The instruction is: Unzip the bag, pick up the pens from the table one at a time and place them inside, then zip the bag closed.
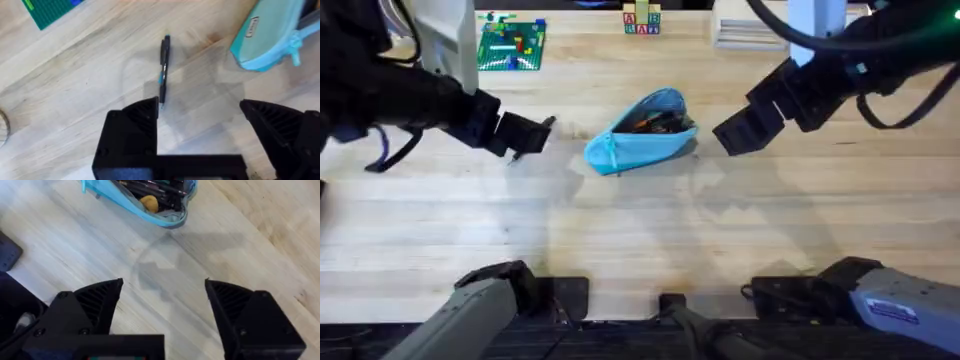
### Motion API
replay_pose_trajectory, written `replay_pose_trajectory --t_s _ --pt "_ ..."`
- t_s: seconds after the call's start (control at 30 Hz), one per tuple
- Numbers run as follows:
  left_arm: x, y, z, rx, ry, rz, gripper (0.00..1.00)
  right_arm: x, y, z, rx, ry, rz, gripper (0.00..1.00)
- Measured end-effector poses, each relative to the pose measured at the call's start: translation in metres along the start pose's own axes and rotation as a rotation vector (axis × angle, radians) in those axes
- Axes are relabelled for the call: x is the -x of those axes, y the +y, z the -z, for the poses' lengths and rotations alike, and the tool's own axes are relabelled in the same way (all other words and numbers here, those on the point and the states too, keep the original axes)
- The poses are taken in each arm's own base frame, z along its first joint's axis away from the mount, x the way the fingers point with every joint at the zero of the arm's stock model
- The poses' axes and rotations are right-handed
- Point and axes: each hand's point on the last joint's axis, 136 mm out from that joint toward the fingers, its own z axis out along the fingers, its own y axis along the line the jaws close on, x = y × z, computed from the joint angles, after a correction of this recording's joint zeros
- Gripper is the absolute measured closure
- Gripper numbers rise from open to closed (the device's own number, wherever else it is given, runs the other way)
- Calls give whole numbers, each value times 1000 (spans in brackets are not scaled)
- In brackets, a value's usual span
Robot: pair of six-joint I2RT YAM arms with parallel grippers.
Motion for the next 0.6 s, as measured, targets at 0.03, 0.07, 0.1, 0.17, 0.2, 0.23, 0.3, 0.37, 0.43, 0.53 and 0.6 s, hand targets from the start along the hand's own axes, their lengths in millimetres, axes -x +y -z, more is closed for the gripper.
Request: replay_pose_trajectory --t_s 0.03,0.07,0.1,0.17,0.2,0.23,0.3,0.37,0.43,0.53,0.6 --pt "-1 3 -5 2 14 6 9 0 0 0 0 0 0 4" --pt "-6 10 -19 -5 62 22 9 0 0 0 0 1 0 4" --pt "-8 12 -23 -8 77 26 9 -1 0 0 1 2 -1 4" --pt "-10 16 -32 -10 99 32 8 -2 0 0 1 7 -1 5" --pt "-11 19 -37 -10 108 35 8 -2 0 0 2 9 -2 5" --pt "-12 21 -40 -7 117 36 8 -3 1 0 2 12 -2 4" --pt "-14 26 -48 -1 139 39 8 -4 1 0 3 16 -2 5" --pt "-20 35 -65 3 179 48 8 -5 1 0 4 22 -3 4" --pt "-22 38 -73 -3 193 52 8 -5 1 0 4 22 -3 4" --pt "-29 40 -86 -15 229 61 7 -5 1 0 4 22 -3 5" --pt "-36 42 -95 -28 261 70 7 -5 1 0 4 22 -3 5"
